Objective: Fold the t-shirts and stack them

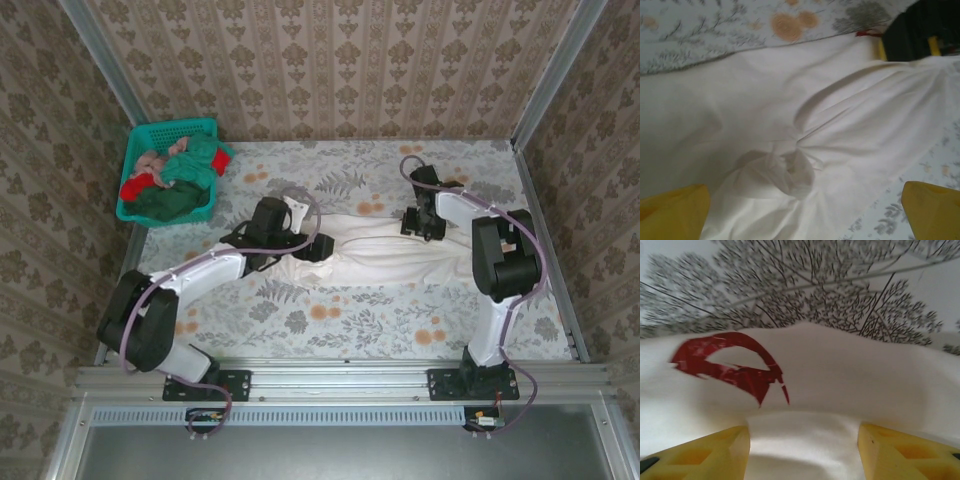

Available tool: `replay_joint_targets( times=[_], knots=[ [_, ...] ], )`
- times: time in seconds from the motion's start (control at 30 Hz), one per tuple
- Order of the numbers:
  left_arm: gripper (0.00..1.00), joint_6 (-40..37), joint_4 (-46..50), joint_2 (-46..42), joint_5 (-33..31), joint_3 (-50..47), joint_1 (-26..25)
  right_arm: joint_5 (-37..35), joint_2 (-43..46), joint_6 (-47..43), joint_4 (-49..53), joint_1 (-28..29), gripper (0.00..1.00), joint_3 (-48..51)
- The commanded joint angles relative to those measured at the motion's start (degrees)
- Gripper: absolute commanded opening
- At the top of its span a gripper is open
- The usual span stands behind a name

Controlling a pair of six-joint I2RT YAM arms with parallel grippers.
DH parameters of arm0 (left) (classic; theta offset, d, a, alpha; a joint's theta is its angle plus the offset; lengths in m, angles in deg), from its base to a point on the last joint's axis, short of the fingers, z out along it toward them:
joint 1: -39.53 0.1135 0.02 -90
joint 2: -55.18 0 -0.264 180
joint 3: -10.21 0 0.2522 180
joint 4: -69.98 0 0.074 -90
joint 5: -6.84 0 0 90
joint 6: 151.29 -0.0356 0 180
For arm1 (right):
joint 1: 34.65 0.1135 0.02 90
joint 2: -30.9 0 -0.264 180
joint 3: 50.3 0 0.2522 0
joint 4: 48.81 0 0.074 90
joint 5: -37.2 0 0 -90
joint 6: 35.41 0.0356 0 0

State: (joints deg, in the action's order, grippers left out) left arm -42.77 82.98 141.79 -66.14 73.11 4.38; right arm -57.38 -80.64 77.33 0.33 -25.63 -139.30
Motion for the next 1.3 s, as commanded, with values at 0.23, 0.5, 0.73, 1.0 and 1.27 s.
replay_joint_targets(
  times=[0.23, 0.5, 0.73, 1.0, 1.27],
  knots=[
    [0.92, 5.03, 1.36, 23.32, 0.69, 11.6, 4.85, 2.29, 6.38, 6.34, 4.71, 2.95, 0.62, 9.83],
    [0.91, -4.21, 13.66, 39.8, 8.91, 42.84, 7.91, 2.9, 20.37, 18.77, 0.67, 17.03, 0.65, 24.88],
    [1.0, -7.6, 18.7, 39.09, 11.11, 54.67, 8.24, -4.46, 30.92, 16.92, 7.89, 20.52, 0.7, 21.07],
    [1.0, -6.2, 16.78, 20.63, -0.22, 34.18, 8.54, -5.05, 21.7, 8.12, 3.85, 15.71, 0.61, 15.94],
    [0.99, 0.03, 10.92, 31.09, 0.05, 34.15, 5.1, -1.34, 18.1, 12.16, -2.78, 20.96, 0.54, 22.92]
  ],
)
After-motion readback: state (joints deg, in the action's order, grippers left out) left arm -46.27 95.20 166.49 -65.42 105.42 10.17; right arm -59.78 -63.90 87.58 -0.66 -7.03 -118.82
